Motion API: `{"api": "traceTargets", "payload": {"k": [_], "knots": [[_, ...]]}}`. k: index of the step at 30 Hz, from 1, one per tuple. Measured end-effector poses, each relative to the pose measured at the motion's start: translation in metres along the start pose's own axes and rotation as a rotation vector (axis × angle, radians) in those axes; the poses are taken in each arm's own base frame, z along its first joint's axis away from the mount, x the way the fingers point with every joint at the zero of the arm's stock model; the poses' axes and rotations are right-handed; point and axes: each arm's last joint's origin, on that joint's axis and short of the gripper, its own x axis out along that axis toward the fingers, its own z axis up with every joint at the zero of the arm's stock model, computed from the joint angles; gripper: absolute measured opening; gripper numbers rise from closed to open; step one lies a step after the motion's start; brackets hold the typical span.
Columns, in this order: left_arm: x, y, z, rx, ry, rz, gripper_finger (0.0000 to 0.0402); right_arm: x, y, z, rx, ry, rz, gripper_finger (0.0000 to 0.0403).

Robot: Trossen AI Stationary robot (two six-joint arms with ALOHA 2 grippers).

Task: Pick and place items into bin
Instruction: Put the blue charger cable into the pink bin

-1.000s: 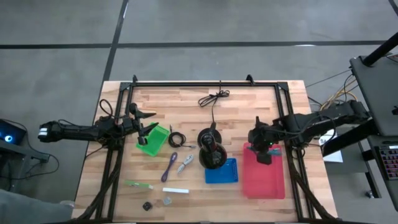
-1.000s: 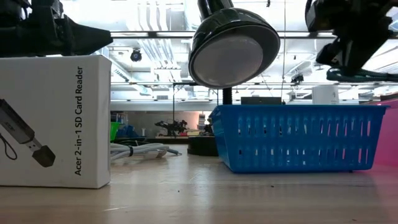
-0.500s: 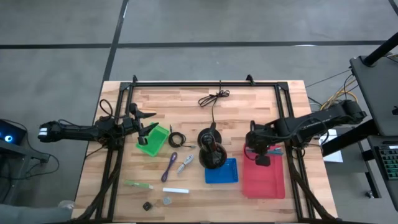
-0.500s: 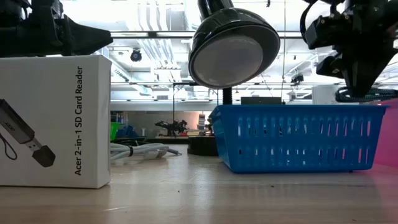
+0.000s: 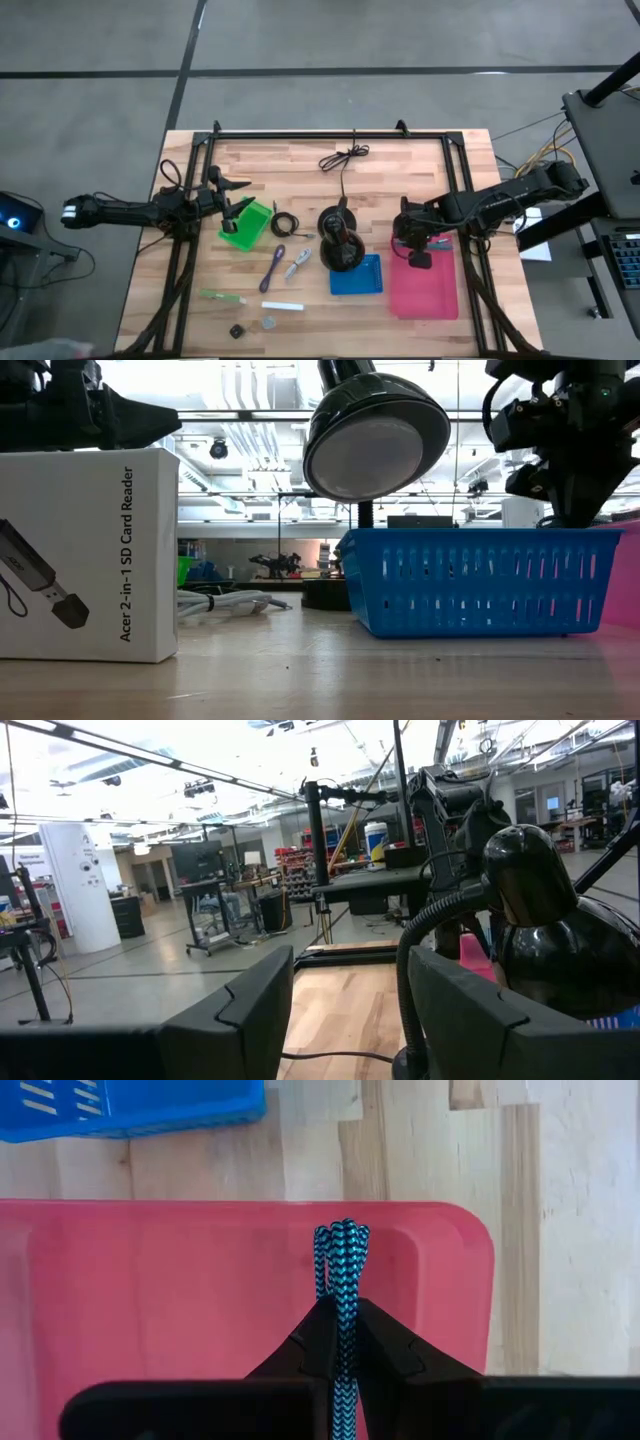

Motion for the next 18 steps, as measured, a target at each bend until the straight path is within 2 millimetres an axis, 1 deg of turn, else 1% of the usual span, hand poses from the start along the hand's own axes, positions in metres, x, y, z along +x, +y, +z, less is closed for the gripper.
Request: {"api": "traceTargets", "payload": {"k": [8, 18], "knots": [[0.0, 0.0, 0.0, 0.0, 0.0, 0.0, 0.0185, 0.012, -0.004, -0.009, -0.007, 0.018, -0.004, 0.0013], [0.0, 0.0, 0.0, 0.0, 0.0, 0.0, 0.0185, 0.025, -0.006, -0.014, -0.02, -0.007, 0.006, 0.0013]]}}
